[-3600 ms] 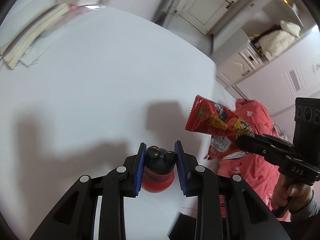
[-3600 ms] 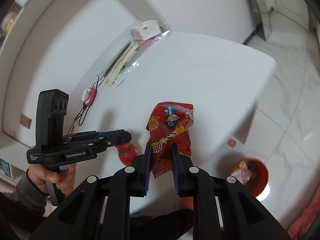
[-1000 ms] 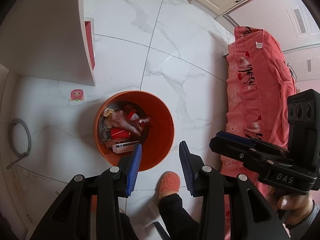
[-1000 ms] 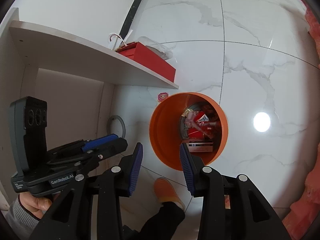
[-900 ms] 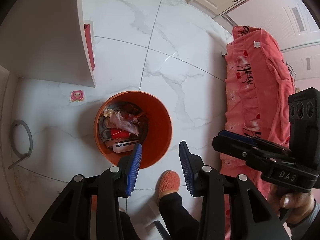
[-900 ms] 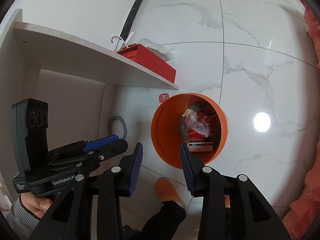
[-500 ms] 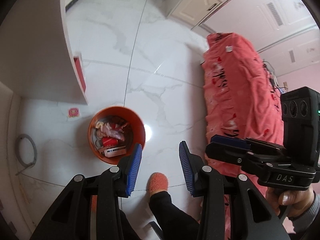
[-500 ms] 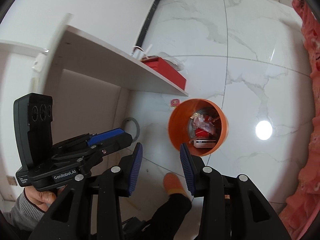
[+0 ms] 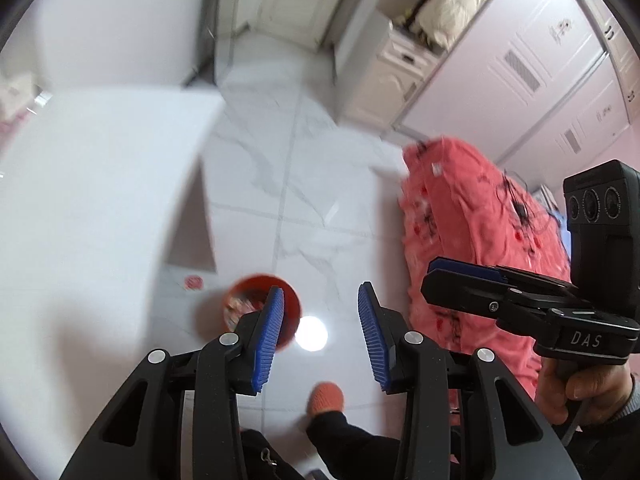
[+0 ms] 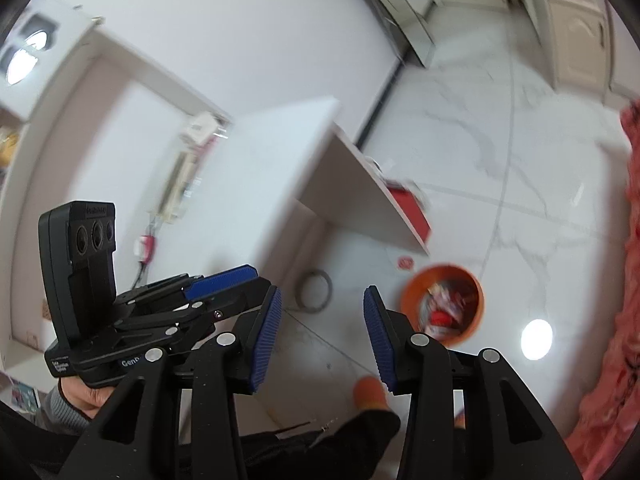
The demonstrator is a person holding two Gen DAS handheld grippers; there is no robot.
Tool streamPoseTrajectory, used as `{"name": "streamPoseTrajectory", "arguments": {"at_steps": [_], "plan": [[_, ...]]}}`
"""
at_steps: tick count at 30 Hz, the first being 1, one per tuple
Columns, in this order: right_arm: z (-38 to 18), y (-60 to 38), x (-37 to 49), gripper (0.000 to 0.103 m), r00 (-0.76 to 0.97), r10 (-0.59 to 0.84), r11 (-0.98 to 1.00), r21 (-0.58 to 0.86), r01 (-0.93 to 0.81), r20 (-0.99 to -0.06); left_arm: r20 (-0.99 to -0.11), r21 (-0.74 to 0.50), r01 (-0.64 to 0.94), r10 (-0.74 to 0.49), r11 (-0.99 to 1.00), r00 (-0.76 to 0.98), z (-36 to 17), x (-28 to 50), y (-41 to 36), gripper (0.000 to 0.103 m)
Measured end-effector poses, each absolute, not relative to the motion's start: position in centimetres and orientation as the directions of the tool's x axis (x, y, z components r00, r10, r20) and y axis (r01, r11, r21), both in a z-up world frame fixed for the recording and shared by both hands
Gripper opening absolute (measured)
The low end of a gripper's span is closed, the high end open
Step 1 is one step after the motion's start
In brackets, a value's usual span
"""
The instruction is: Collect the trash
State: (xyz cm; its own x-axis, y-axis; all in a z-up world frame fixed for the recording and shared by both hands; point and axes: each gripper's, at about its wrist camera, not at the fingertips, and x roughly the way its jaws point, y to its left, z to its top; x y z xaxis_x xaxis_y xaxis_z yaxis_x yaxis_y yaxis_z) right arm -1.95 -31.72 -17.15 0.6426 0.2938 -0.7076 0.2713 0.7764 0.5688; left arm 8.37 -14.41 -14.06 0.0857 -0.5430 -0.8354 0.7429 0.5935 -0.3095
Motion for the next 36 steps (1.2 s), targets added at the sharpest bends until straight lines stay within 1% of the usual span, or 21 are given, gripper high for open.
{"name": "streamPoseTrajectory", "arguments": {"at_steps": [1, 3, 5, 7, 9, 10, 11, 12, 13, 14, 16, 18, 20, 22, 28, 30, 33, 36], "plan": [[-15.7, -30.9, -1.7, 0.045, 0.656, 0.276, 0.799, 0.547, 0.249, -0.703, -0.827, -0.292, 0.738, -0.548, 0.609, 0.125, -12.9, 8.3, -13.6, 0.041], [-13.6, -29.5, -1.2, 0.049, 0.677, 0.259, 0.832, 0.515, 0.206, -0.689, -0.813, -0.248, 0.718, -0.543, 0.650, 0.211, -11.0, 8.0, -12.0, 0.061], [-11.7, -27.9, -0.4, 0.053, 0.694, 0.268, 0.852, 0.500, 0.153, -0.668, -0.794, -0.203, 0.686, -0.527, 0.699, 0.303, -9.3, 8.0, -10.3, 0.062], [-9.7, -26.2, 0.5, 0.053, 0.715, 0.275, 0.872, 0.480, 0.095, -0.642, -0.775, -0.149, 0.636, -0.489, 0.757, 0.400, -7.6, 7.9, -8.4, 0.062], [-8.1, -24.7, 1.2, 0.058, 0.734, 0.267, 0.891, 0.450, 0.059, -0.625, -0.752, -0.110, 0.582, -0.450, 0.806, 0.481, -6.3, 7.9, -6.7, 0.063], [-7.1, -23.8, 1.5, 0.064, 0.748, 0.261, 0.901, 0.431, 0.037, -0.610, -0.736, -0.091, 0.547, -0.427, 0.832, 0.526, -5.5, 7.8, -5.7, 0.065], [-6.5, -23.2, 1.7, 0.067, 0.759, 0.261, 0.908, 0.419, 0.018, -0.597, -0.718, -0.071, 0.512, -0.400, 0.856, 0.570, -4.8, 7.5, -4.9, 0.071], [-5.6, -22.3, 1.7, 0.069, 0.770, 0.261, 0.915, 0.404, -0.004, -0.582, -0.704, -0.056, 0.484, -0.379, 0.873, 0.601, -4.3, 7.2, -4.4, 0.075], [-4.8, -21.4, 1.9, 0.075, 0.781, 0.256, 0.922, 0.387, -0.020, -0.570, -0.689, -0.045, 0.460, -0.361, 0.887, 0.629, -3.8, 6.9, -3.9, 0.075], [-4.1, -20.5, 1.9, 0.078, 0.790, 0.264, 0.926, 0.374, -0.047, -0.553, -0.673, -0.036, 0.438, -0.346, 0.898, 0.654, -3.2, 6.6, -3.1, 0.076], [-2.9, -19.1, 2.0, 0.080, 0.791, 0.285, 0.930, 0.356, -0.091, -0.541, -0.653, -0.017, 0.391, -0.306, 0.920, 0.693, -2.4, 5.9, -1.9, 0.080], [-1.8, -17.6, 1.9, 0.084, 0.794, 0.300, 0.933, 0.336, -0.129, -0.528, -0.632, -0.008, 0.353, -0.278, 0.936, 0.723, -1.8, 5.1, -1.1, 0.085], [-1.1, -16.7, 1.6, 0.088, 0.794, 0.311, 0.935, 0.319, -0.156, -0.522, -0.620, -0.002, 0.323, -0.255, 0.946, 0.742, -1.2, 4.9, -0.2, 0.086], [-0.6, -15.9, 1.4, 0.088, 0.792, 0.325, 0.933, 0.311, -0.180, -0.517, -0.611, -0.003, 0.309, -0.246, 0.951, 0.753, -0.8, 4.4, 0.8, 0.087], [0.7, -14.6, 1.0, 0.090, 0.791, 0.361, 0.924, 0.303, -0.232, -0.494, -0.584, -0.006, 0.321, -0.264, 0.947, 0.767, 0.6, 3.3, 3.4, 0.090], [0.9, -14.4, 0.9, 0.091, 0.795, 0.364, 0.923, 0.303, -0.237, -0.486, -0.582, -0.026, 0.322, -0.276, 0.946, 0.765, 0.9, 3.3, 3.9, 0.093], [1.0, -14.0, 0.7, 0.091, 0.794, 0.372, 0.920, 0.306, -0.246, -0.481, -0.569, -0.042, 0.313, -0.280, 0.949, 0.773, 1.2, 3.1, 4.7, 0.094], [1.0, -13.6, 0.5, 0.092, 0.785, 0.398, 0.910, 0.315, -0.271, -0.475, -0.554, -0.063, 0.337, -0.314, 0.939, 0.771, 1.6, 2.7, 5.1, 0.094]]}}
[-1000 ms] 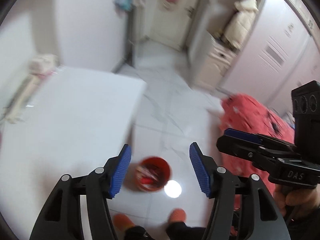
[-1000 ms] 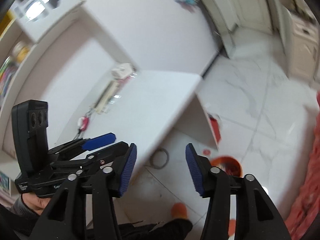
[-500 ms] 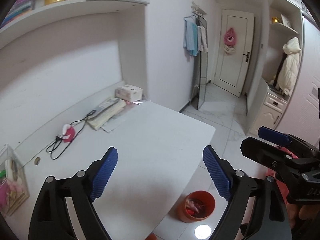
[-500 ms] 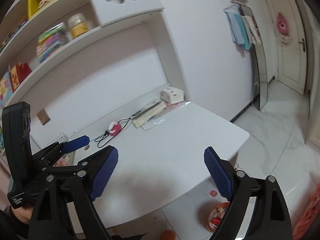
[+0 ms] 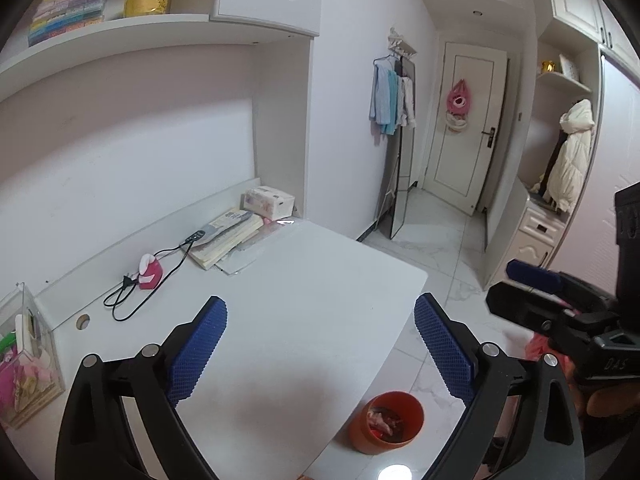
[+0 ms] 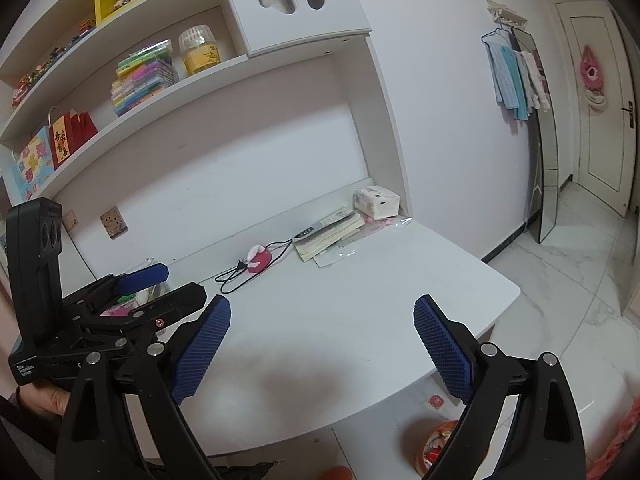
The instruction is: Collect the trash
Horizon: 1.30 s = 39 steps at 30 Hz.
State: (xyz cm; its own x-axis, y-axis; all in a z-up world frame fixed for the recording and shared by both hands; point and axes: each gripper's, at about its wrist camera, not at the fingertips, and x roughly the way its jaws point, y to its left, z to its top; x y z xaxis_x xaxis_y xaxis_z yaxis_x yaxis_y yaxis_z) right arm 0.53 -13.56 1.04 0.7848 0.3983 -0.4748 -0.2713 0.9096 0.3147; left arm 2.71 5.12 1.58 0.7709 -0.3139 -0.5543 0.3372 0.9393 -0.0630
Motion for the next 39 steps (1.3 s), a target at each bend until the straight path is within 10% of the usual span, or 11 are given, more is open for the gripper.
{"name": "streamPoseTrajectory", "arguments": {"at_steps": [39], "plan": [[-0.1, -12.9, -0.8, 0.094, 0.733, 0.490, 0.860, 0.396, -0.321, -0.472, -0.552, -0.088, 0.419, -0.395, 0.904, 0.735, 1.4, 1.7, 5.7, 0.097]]}}
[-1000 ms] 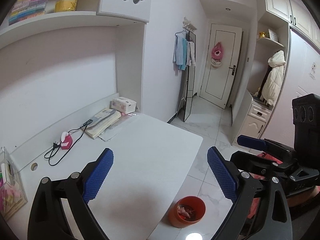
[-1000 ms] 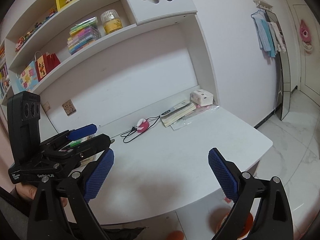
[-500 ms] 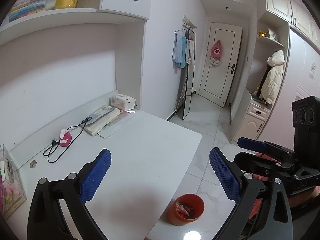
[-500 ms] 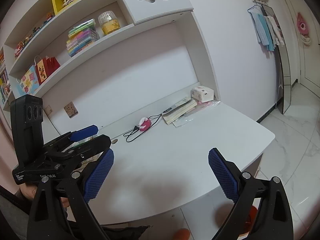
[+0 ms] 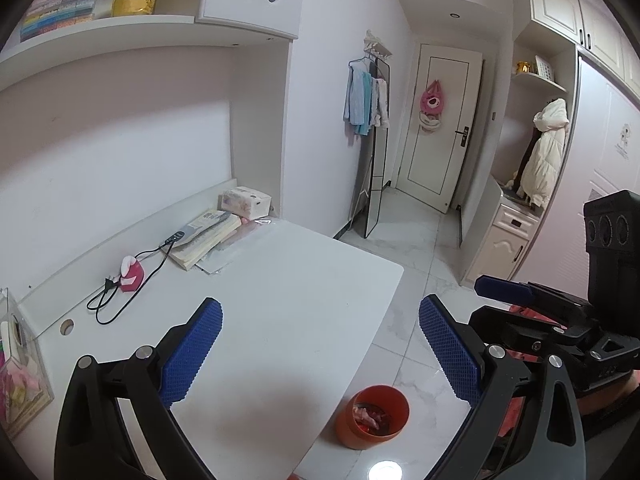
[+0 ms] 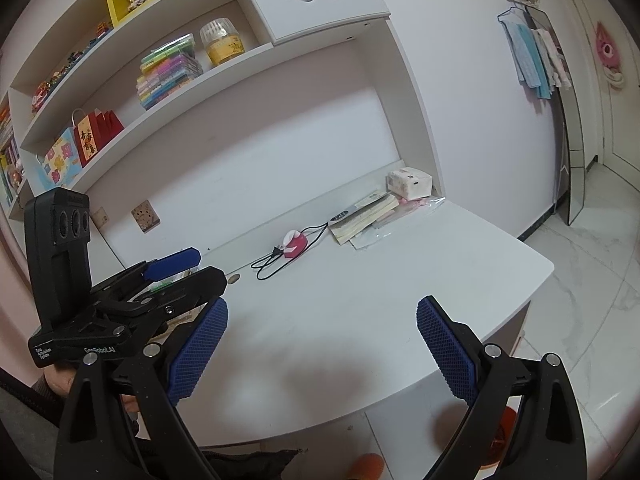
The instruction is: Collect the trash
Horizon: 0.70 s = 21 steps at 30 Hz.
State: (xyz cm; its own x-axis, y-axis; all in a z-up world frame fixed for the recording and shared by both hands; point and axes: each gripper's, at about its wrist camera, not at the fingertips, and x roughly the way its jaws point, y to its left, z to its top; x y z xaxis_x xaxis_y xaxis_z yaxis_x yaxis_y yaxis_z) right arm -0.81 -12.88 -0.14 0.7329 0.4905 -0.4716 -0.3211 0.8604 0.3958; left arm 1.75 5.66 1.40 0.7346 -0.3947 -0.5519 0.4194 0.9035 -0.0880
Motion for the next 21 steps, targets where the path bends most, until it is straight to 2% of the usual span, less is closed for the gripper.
{"name": "streamPoseTrajectory", "arguments": {"at_steps": [21], "plan": [[0.33, -13.28, -0.91, 0.094, 0.771, 0.455, 0.879, 0.364, -0.309, -0.446, -0.558, -0.079, 0.419, -0.388, 0.905, 0.734, 1.29, 1.92, 5.86, 0.097]]}}
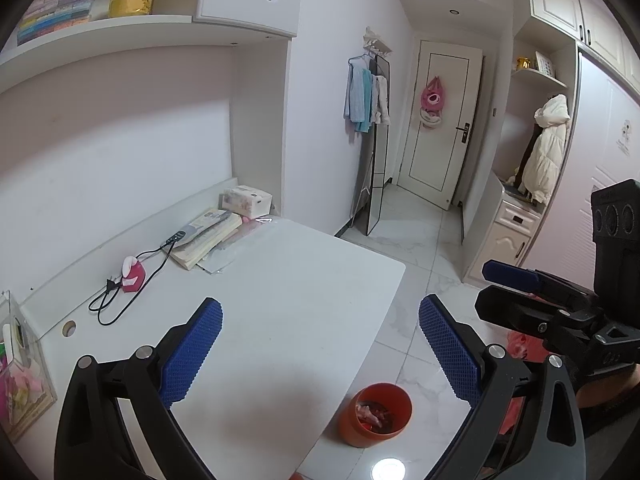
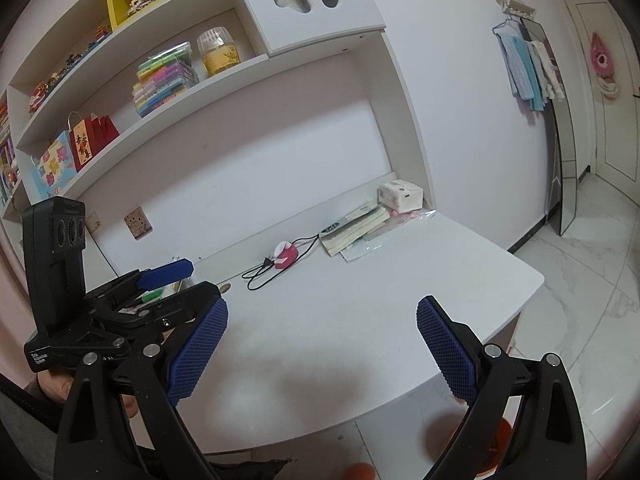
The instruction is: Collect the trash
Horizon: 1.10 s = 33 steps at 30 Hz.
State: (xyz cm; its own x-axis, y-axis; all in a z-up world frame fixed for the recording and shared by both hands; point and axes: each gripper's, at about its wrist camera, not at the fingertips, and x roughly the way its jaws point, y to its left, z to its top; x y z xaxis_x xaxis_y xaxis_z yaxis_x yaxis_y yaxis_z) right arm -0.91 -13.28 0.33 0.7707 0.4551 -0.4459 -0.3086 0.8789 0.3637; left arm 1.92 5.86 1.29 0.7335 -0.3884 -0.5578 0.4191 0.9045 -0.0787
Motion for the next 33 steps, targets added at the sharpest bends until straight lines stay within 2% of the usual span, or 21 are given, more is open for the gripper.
{"name": "streamPoseTrajectory", "arguments": {"at_steps": [33], "plan": [[-0.1, -14.3, -0.3, 0.094, 0.768, 0.457, 0.873, 0.394, -0.288, -0.449, -0.568, -0.069, 0.429, -0.389, 0.901, 0.725, 1.2, 2.3, 5.1, 0.097]]}}
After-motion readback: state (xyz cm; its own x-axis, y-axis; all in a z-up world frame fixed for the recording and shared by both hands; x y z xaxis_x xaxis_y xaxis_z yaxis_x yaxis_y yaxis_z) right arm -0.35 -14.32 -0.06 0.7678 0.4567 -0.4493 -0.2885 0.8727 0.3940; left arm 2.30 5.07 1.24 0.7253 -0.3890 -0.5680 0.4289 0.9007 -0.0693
